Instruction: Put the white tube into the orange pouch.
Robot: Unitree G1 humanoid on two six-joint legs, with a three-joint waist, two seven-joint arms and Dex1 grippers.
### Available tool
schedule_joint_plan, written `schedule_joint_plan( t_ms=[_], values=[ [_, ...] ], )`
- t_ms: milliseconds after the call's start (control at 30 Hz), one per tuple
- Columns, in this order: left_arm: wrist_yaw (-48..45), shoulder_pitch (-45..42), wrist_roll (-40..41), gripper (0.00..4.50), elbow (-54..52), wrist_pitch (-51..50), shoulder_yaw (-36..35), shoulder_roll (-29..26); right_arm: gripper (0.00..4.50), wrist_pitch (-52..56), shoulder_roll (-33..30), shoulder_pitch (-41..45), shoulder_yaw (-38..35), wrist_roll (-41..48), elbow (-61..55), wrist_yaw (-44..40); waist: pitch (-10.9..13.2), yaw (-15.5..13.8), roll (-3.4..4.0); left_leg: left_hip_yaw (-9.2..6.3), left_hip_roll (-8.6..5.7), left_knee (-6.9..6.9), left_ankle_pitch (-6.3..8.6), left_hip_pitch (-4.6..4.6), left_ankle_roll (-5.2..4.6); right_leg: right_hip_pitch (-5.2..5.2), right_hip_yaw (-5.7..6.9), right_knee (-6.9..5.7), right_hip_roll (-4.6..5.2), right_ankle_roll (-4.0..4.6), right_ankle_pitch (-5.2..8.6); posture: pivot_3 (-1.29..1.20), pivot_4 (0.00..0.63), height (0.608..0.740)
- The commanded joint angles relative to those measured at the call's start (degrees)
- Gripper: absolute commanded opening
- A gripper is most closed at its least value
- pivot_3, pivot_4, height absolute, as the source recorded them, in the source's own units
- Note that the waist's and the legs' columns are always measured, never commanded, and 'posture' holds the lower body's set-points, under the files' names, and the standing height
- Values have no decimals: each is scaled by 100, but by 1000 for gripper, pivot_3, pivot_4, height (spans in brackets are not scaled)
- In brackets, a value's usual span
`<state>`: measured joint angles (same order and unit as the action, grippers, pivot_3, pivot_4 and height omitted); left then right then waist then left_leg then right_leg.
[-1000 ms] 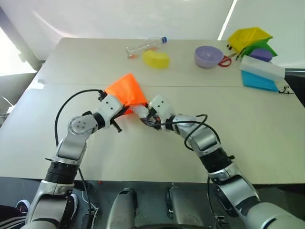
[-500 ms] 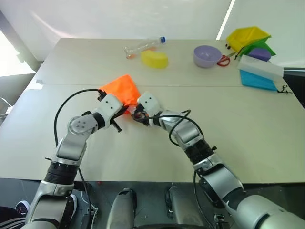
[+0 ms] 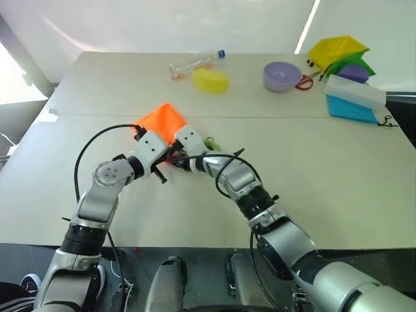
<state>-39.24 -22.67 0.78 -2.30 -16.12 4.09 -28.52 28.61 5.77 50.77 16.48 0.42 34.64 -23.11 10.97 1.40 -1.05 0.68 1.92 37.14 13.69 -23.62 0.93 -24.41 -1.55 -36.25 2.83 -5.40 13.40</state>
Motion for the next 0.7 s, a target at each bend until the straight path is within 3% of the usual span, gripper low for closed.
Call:
schedule_joint_plan(
  t_ms=[33, 233, 400, 433, 700],
  values=[
    [48, 20, 41, 0, -219, 90, 7, 8, 1789, -380, 160, 197, -9, -9, 25, -149, 0, 1, 0, 0, 0, 0, 0, 0, 0, 0, 0, 0, 0, 0, 0, 0, 150, 740],
    [77, 71, 46, 0, -214, 100, 3, 9, 1789, -590, 219, 152, -104, 60, 91, -289, 0, 53, 0, 0, 1, -3, 0, -1, 0, -1, 0, 0, 1, 0, 0, 0, 150, 740],
    [91, 81, 48, 0, -156, 123, 3, 6, 4258, -431, 212, 37, -132, 140, -100, -530, 0, 110, 0, -1, 0, -2, 0, -1, 0, -1, 0, -2, 2, 0, -1, 0, 150, 740],
    [96, 86, 36, 0, -142, 139, 3, -2, 4443, -403, 157, -1, -142, 163, -202, -628, 0, 111, 0, -2, 0, -2, 0, -1, 0, -1, 0, -2, 2, 0, -1, 0, 150, 740],
    [41, 169, 37, 0, -117, 170, -12, -74, 4443, 453, -738, -664, -70, 322, -1926, -1432, 0, 97, 0, -3, -1, -3, 0, -1, 0, -1, 0, -2, 3, 0, -1, 0, 150, 740]
  ],
)
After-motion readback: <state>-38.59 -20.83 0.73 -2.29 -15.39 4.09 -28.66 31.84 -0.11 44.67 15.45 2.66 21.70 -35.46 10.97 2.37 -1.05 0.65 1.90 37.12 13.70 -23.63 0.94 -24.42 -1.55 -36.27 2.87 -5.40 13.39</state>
